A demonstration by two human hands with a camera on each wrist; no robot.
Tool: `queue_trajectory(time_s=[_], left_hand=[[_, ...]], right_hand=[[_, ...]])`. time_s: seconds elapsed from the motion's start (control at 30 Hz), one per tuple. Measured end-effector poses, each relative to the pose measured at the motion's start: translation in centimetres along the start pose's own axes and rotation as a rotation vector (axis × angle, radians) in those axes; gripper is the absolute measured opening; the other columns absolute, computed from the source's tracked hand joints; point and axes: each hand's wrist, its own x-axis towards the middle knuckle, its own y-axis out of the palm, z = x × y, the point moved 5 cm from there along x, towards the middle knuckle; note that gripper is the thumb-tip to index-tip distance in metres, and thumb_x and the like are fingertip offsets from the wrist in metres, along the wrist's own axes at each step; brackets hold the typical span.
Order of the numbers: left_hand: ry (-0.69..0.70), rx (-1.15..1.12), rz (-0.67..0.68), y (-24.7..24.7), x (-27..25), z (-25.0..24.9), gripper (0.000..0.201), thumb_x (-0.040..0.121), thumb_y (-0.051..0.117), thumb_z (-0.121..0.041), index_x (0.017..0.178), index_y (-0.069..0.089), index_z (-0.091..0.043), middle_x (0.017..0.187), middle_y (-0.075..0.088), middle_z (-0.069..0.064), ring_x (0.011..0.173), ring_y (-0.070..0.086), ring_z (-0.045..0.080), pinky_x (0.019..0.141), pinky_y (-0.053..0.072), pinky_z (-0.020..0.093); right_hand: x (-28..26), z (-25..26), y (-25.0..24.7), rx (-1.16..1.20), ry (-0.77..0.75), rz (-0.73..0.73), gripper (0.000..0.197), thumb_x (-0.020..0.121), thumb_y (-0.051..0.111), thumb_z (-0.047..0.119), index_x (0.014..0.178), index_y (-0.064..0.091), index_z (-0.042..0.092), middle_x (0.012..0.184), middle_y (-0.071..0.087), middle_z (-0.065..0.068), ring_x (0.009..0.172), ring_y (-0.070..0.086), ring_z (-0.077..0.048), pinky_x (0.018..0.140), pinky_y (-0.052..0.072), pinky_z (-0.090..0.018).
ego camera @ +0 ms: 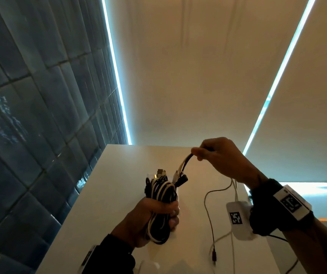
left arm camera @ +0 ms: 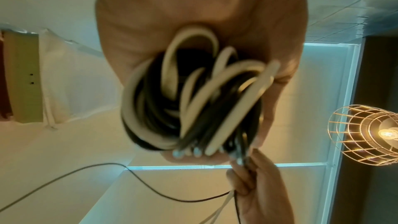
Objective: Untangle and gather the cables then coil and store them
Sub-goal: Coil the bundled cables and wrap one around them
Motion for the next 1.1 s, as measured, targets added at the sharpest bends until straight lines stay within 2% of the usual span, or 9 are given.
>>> queue_trajectory(time_s=[0.23,0.37,0.5,0.63,0.7,0.8,0.9,1.03,1.1], left_hand=[[0.105,-0.182,-0.090,-0.1,1.1,-1.2,0.013,0.070,0.070,-0.015,0.067,0.058,-0.013,0.059,0.049,0.001,0.048,0.049,0.015,0.052,0.044,0.028],[0.279,-0.426,-0.075,-1.0,1.5,-2.4,0.052,0.049,0.093,-0.022,0.082,0.056,-0.010,0.062,0.049,0.001,0.051,0.051,0.014,0.052,0.050,0.029],[0.325,-0.370,-0.051,-0.6,1.6,-2.6,0.065,0.036,0.097,-0.035,0.085,0.066,-0.007,0.071,0.061,0.008,0.061,0.062,0.020,0.055,0.053,0.030],[0.256,-0.257,-0.120,0.4,1.7,-2.4,0.041,0.053,0.088,-0.046,0.076,0.073,-0.015,0.062,0.066,0.004,0.056,0.066,0.019,0.050,0.052,0.031],[0.230,-0.235,-0.221,0.0,2.2,-2.1,0.021,0.071,0.074,-0.035,0.065,0.066,-0.017,0.054,0.057,-0.002,0.048,0.058,0.014,0.049,0.046,0.028],[0.287,-0.160,-0.371,-1.4,2.7,-2.3,0.011,0.075,0.068,-0.019,0.068,0.061,-0.016,0.057,0.052,-0.001,0.049,0.053,0.014,0.048,0.044,0.026],[0.329,-0.202,-0.454,-3.4,3.1,-3.4,0.014,0.072,0.066,-0.011,0.067,0.054,-0.015,0.062,0.050,0.002,0.046,0.049,0.015,0.042,0.040,0.024],[0.435,-0.295,-0.524,-5.5,2.8,-5.3,0.032,0.077,0.060,0.000,0.051,0.062,-0.018,0.059,0.056,0.004,0.051,0.054,0.017,0.055,0.046,0.029],[0.469,-0.292,-0.522,-5.5,2.6,-6.0,0.028,0.071,0.063,-0.001,0.051,0.062,-0.019,0.060,0.057,0.004,0.055,0.056,0.017,0.061,0.046,0.031]], right_hand=[[-3.9,6.8,1.9,0.041,-0.228,-0.158,0.027,0.100,0.048,0.021,0.084,0.067,0.010,0.061,0.048,0.019,0.058,0.052,0.003,0.056,0.040,-0.006],[-5.1,6.2,4.4,-0.020,-0.320,-0.174,0.030,0.097,0.045,0.023,0.082,0.065,0.008,0.060,0.051,0.007,0.059,0.049,-0.012,0.054,0.038,-0.018],[-5.6,6.1,6.2,-0.094,-0.322,-0.132,0.037,0.094,0.037,0.039,0.080,0.061,0.015,0.068,0.056,0.007,0.057,0.051,-0.010,0.054,0.047,-0.018],[-6.7,7.5,8.6,-0.368,-0.372,0.051,0.027,0.096,0.053,0.026,0.114,0.057,0.006,0.096,0.062,-0.005,0.068,0.055,-0.015,0.064,0.052,-0.024],[-6.6,7.5,9.0,-0.427,-0.366,0.108,0.032,0.097,0.052,0.018,0.125,0.051,0.003,0.112,0.058,-0.010,0.078,0.058,-0.019,0.069,0.046,-0.024],[-6.8,6.9,9.5,-0.450,-0.327,0.194,0.044,0.097,0.048,0.014,0.138,0.038,0.006,0.130,0.048,-0.008,0.092,0.059,-0.020,0.075,0.044,-0.023],[-7.1,6.0,9.9,-0.418,-0.299,0.184,0.051,0.094,0.049,0.014,0.143,0.032,0.013,0.119,0.052,-0.004,0.078,0.049,-0.015,0.059,0.032,-0.015],[-7.3,3.9,10.2,-0.135,-0.204,0.181,0.021,0.101,0.046,0.026,0.119,0.057,0.022,0.099,0.063,0.006,0.081,0.057,-0.009,0.071,0.051,-0.028],[-7.3,2.8,10.3,0.052,-0.136,0.158,0.025,0.101,0.044,0.033,0.103,0.065,0.022,0.081,0.064,0.009,0.072,0.058,-0.007,0.065,0.049,-0.024]])
